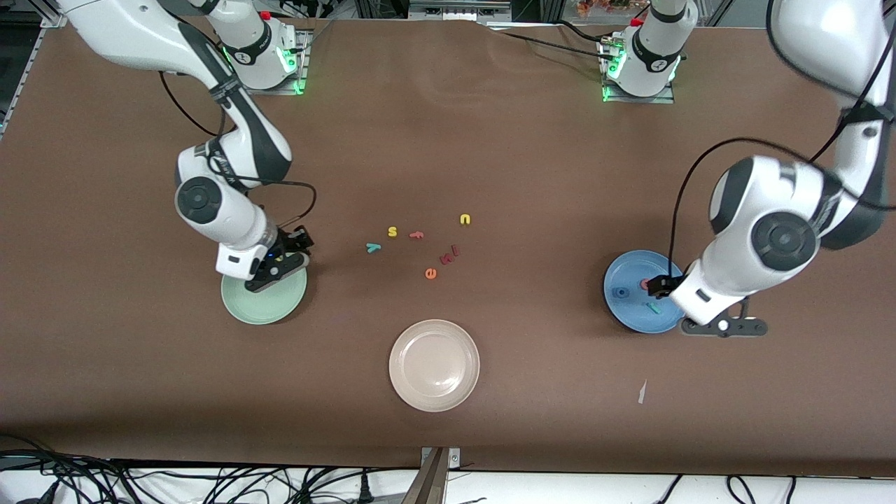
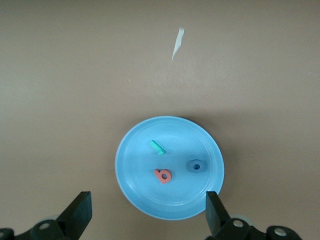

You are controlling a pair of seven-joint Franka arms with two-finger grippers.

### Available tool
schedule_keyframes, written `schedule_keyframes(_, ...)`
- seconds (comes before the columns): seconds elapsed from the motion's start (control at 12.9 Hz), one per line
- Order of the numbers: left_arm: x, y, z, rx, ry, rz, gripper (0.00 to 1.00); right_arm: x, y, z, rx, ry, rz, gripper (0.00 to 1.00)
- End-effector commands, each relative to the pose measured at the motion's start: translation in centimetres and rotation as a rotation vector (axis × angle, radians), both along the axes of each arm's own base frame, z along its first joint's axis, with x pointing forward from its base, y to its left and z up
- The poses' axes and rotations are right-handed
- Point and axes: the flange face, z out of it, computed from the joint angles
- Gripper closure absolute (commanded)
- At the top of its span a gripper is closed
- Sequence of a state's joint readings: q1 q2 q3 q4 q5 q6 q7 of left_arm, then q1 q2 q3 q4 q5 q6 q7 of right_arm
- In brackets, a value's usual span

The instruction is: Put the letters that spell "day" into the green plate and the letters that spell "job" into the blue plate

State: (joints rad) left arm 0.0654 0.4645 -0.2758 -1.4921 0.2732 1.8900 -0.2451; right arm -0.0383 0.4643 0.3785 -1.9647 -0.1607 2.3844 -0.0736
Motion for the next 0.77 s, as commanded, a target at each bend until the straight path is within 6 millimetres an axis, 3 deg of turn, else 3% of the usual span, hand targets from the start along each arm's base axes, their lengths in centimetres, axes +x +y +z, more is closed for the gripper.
schedule_keyframes(0.0,-1.9,0.0,5.6,0.005,-0.045,-0.041,0.0,-0.4,6.5,-1.1,0.034,0.001,-0.079,0.26)
schedule_keyframes(0.08,-2.6,0.2,7.9,-0.036,-0.053,-0.015,0.0,-1.0,8.4,-1.4,0.051,-0.014,-0.079,0.26)
schedule_keyframes(0.23,-4.9,0.7,14.5,-0.129,-0.132,0.041,0.0,-2.7,12.1,-3.6,0.06,-0.009,-0.108,0.26)
schedule_keyframes(0.39,-6.8,3.2,18.4,-0.12,-0.186,0.084,0.0,-3.4,13.6,-5.0,0.071,-0.024,-0.153,0.25)
schedule_keyframes(0.54,-8.8,4.9,18.6,-0.108,-0.137,0.086,0.0,-3.7,13.9,-5.9,0.063,-0.012,-0.189,0.25)
schedule_keyframes(0.7,-12.7,4.8,17.7,-0.081,-0.087,0.034,0.0,-4.2,14.2,-7.0,0.035,-0.008,-0.217,0.25)
